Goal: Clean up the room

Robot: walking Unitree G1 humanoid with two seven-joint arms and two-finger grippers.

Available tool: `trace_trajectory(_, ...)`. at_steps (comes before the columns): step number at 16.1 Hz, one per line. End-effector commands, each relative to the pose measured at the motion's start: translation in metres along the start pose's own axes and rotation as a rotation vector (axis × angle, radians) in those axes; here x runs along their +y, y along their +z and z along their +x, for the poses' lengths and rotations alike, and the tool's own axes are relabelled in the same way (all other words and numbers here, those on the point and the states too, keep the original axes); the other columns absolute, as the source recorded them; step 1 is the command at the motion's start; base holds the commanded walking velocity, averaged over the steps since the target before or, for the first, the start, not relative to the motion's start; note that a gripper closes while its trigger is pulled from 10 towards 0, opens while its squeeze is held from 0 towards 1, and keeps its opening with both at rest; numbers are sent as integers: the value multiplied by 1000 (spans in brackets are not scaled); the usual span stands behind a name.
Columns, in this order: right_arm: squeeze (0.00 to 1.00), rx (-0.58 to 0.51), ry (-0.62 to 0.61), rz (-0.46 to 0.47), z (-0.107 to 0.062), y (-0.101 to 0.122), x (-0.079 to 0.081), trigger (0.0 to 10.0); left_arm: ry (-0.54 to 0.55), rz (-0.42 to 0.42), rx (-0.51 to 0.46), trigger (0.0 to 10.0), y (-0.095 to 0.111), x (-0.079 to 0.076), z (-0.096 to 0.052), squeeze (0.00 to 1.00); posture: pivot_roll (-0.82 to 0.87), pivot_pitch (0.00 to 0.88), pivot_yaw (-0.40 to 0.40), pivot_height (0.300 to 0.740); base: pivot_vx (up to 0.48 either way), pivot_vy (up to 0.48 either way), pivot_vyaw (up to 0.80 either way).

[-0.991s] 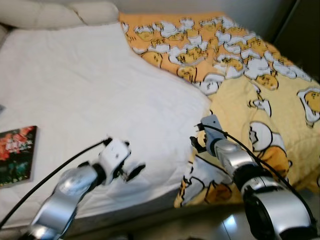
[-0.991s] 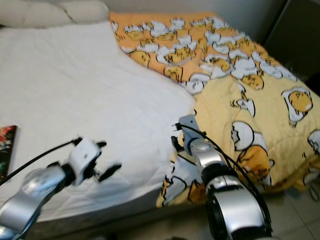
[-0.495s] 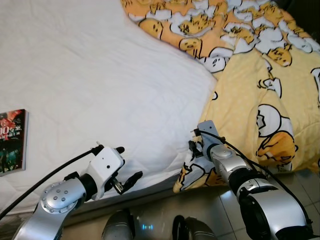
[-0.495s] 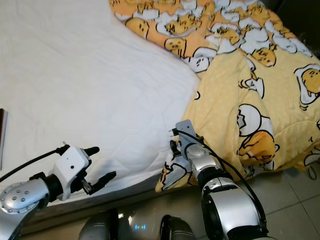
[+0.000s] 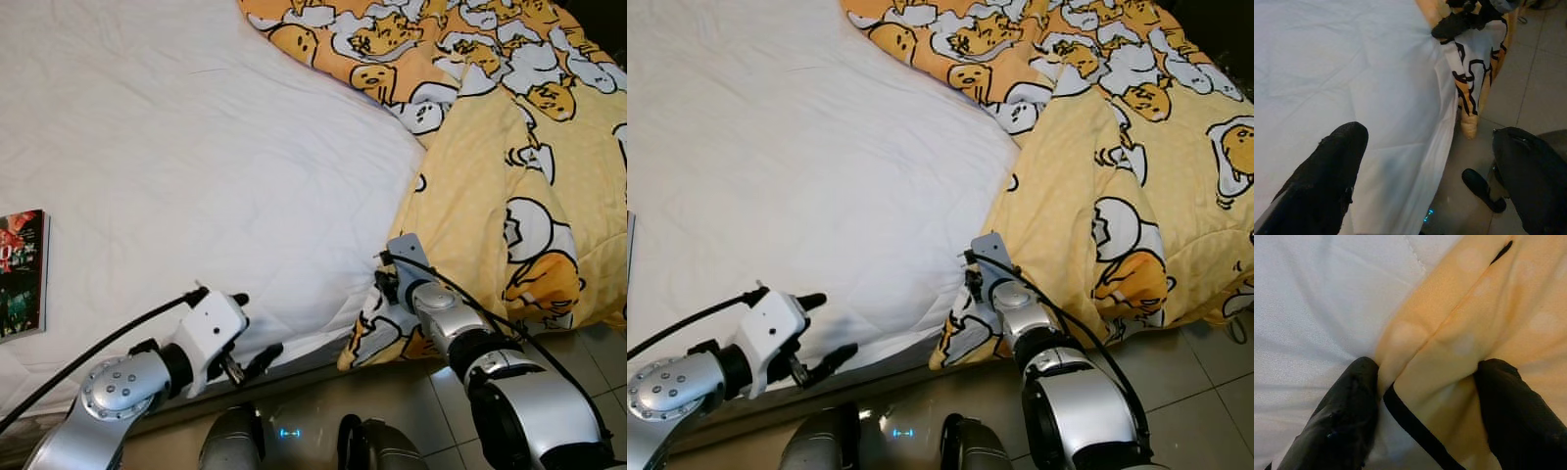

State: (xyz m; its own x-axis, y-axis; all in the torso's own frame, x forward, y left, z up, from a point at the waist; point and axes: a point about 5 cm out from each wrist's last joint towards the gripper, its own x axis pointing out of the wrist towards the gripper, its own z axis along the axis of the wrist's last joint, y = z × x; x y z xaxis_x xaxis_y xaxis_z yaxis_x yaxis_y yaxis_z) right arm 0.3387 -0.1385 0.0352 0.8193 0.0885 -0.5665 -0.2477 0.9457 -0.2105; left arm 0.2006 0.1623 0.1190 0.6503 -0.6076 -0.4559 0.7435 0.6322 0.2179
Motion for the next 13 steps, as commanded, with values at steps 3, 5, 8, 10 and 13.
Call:
trace_trajectory(3,0,82,-4,17,-3,-25,-6,0,-74,4,17,10000,-2,-5,0,0,232,229,-32,740,0,0,0)
trace_trajectory(5,0,87,-10,28,-3,-27,-8,0,-91,2,15,10000,-1,-4,1,0,231,226,-20,740,0,0,0)
trace_trajectory(8,0,90,-16,54,-4,-31,-10,0,-129,9,16,10000,0,-1,3,0,220,218,9,740,0,0,0)
trace_trajectory(10,0,83,-5,65,-5,-33,-10,0,-176,3,23,10000,0,-1,6,0,209,206,29,740,0,0,0)
trace_trajectory(13,0,62,12,63,-5,-31,-13,0,-194,4,31,10000,-3,0,9,0,180,183,40,740,0,0,0)
